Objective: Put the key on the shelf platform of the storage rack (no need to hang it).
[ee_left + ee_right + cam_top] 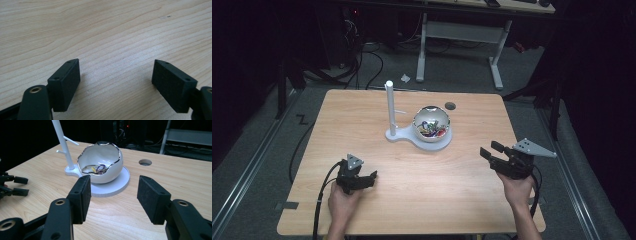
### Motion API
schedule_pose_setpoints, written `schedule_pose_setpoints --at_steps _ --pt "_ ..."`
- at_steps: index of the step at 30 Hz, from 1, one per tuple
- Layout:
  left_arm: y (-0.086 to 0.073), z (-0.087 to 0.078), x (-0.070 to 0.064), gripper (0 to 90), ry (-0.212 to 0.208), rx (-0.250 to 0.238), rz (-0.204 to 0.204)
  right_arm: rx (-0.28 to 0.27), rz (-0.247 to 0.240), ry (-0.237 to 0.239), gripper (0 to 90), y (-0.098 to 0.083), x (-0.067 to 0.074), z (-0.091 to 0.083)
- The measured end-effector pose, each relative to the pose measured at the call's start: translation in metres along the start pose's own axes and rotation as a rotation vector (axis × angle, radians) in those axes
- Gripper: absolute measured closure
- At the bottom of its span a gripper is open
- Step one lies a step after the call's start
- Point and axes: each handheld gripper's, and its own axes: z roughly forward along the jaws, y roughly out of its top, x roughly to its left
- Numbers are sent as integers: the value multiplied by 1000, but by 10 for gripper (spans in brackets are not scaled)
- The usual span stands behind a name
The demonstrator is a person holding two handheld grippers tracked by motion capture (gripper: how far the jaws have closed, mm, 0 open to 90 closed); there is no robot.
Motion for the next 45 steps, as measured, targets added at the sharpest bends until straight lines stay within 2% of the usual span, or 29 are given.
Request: schedule_pose_setpoints --at_steps 13,39,45 --pt "0 0 0 232 0 0 0 26 33 6 446 -17 -3 9" --pt "0 0 0 232 1 0 0 89 39 -20 438 -40 -5 35" --pt "0 0 0 232 1 0 0 116 54 -30 436 -46 -9 42"
